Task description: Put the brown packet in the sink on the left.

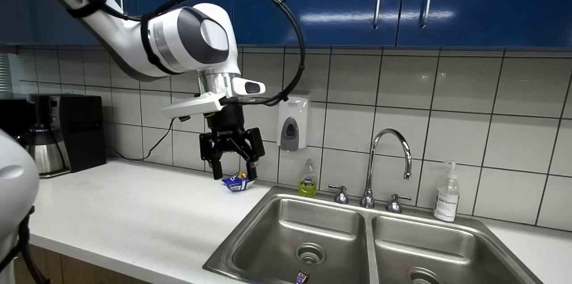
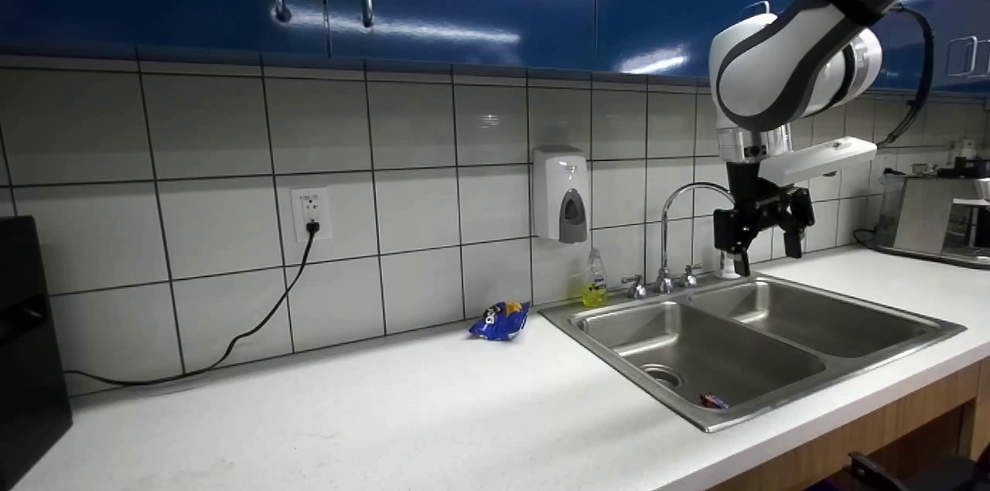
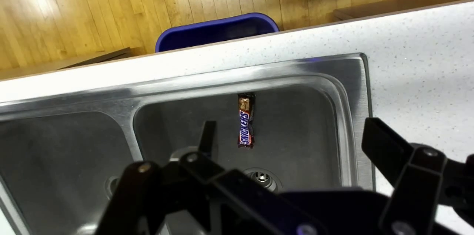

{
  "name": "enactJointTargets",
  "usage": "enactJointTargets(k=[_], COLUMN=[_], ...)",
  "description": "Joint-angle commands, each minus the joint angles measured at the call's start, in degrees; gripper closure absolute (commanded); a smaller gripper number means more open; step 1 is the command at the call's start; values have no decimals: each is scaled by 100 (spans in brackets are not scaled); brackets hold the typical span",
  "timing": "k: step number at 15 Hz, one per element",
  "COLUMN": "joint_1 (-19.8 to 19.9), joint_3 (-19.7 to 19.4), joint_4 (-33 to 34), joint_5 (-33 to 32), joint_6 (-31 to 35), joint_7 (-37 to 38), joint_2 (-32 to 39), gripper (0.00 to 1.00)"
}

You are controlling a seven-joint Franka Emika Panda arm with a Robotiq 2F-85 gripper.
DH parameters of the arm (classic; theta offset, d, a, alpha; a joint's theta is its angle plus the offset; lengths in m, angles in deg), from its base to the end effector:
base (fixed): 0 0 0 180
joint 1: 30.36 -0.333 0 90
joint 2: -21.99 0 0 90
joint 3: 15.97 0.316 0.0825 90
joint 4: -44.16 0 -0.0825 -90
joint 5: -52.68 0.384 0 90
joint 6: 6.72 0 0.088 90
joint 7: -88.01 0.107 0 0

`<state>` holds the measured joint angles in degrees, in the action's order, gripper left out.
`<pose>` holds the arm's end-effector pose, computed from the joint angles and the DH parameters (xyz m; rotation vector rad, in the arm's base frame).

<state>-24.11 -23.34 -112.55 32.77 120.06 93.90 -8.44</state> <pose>0.3479 -0.0925 0.3798 2.9227 -0.1688 -0.0012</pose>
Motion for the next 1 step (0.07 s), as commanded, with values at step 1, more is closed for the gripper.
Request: enactJointTargets(k=[1], joint_1=[158], joint_3=[162], joint_4=[1], joint_5=[103], joint_6=[11], joint_7=[-78], joint_2=[5], gripper=[0])
